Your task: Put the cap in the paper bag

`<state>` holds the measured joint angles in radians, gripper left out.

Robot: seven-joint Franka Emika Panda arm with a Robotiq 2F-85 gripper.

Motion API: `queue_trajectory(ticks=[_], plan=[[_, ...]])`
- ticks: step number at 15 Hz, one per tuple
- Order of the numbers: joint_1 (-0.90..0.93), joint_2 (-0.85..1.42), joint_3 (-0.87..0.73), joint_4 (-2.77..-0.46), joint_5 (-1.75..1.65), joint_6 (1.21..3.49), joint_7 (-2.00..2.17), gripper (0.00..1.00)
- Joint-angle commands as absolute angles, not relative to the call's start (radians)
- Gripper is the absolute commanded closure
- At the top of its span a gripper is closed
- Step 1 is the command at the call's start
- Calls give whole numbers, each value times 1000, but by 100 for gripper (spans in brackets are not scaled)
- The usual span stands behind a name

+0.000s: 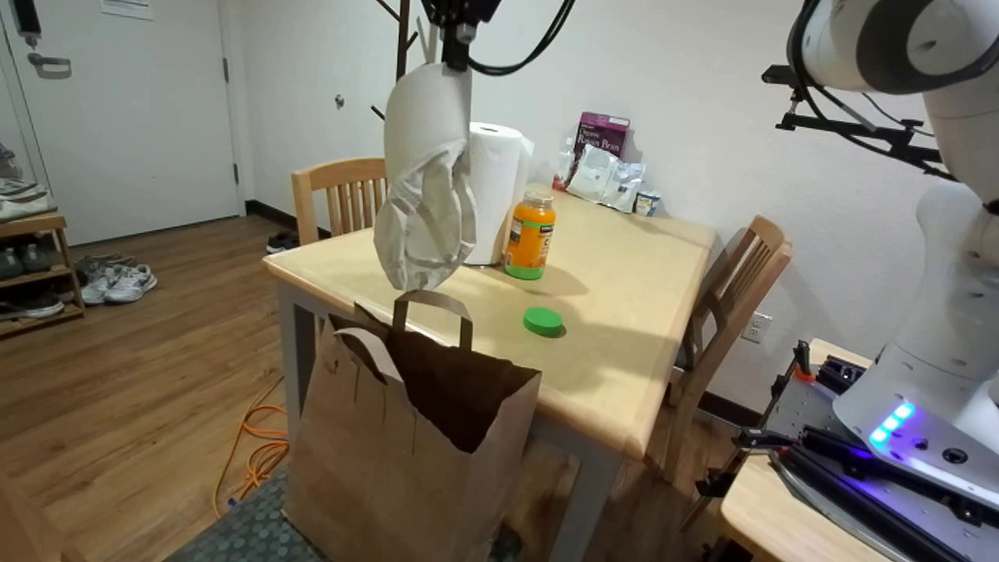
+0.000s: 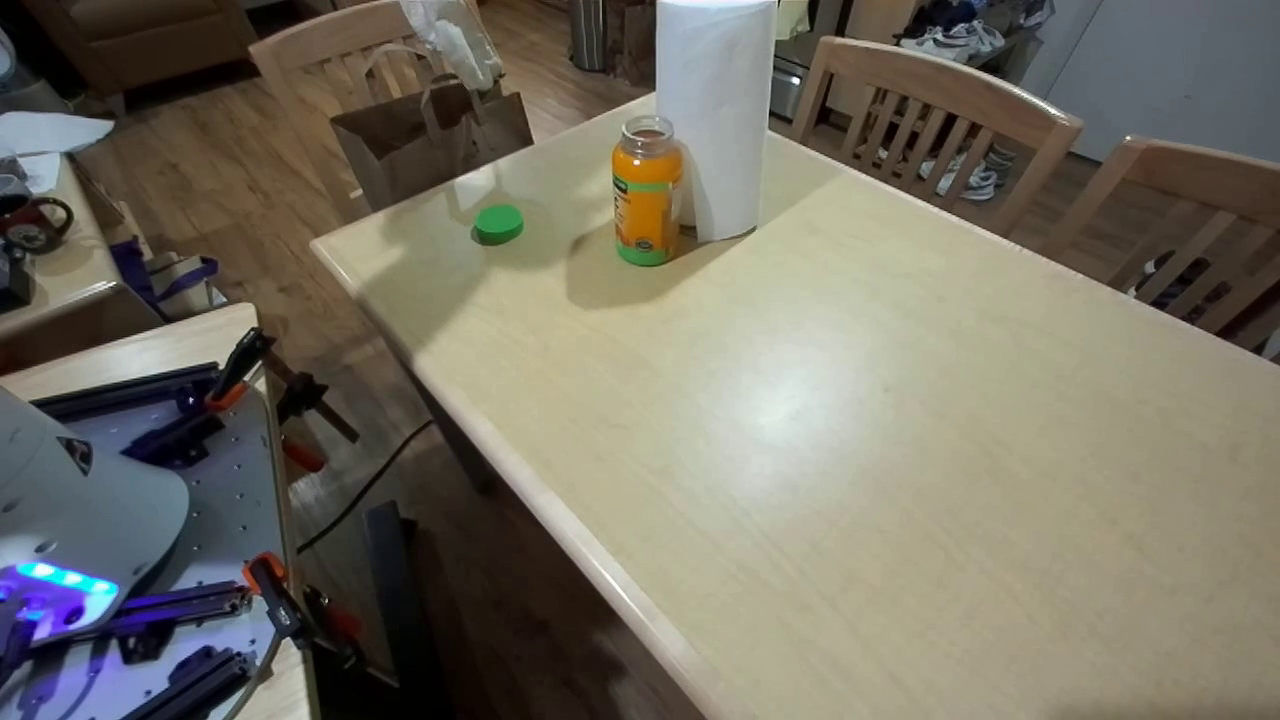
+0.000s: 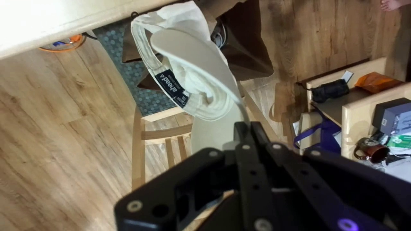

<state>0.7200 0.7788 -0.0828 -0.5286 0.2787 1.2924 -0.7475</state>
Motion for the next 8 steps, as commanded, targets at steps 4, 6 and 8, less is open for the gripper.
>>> queue_trajectory(ticks=[4, 6, 8], plan=[[790, 836, 49, -326, 44, 1254, -824, 99], [773, 858, 102, -308, 52, 1270, -857, 99], [739, 883, 139, -303, 81, 1279, -862, 99]])
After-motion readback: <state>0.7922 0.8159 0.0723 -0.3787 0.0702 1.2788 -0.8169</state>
